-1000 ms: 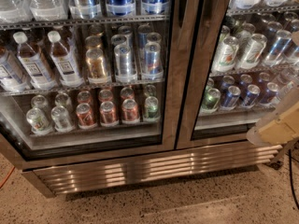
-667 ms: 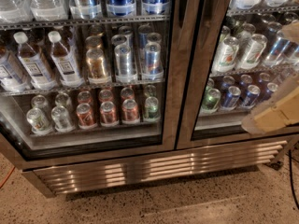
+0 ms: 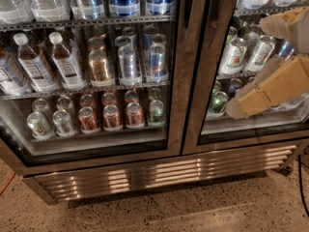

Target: Open right fridge door

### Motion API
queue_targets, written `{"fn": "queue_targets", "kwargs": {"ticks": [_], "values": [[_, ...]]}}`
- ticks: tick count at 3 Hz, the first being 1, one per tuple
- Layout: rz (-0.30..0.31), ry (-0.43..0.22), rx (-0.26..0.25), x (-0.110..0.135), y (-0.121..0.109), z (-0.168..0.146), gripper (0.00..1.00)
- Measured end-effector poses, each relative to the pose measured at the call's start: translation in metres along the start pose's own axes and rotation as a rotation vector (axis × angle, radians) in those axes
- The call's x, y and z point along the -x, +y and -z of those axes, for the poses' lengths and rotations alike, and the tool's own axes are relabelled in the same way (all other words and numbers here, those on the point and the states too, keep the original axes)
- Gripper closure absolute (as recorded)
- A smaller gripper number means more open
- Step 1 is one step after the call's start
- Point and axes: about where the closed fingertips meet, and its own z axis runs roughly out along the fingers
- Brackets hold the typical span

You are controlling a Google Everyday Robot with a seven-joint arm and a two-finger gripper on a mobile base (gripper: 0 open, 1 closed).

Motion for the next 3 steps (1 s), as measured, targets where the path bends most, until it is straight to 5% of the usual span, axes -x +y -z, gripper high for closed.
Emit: {"fn": "queue_targets", "kwargs": {"ticks": [2,3], "values": [[-0.025,0.02,-0.068,0.021,0.004,-0.048,0.0],[-0.016,0.022,-0.079,0.025,0.006,-0.046,0.0]]}}
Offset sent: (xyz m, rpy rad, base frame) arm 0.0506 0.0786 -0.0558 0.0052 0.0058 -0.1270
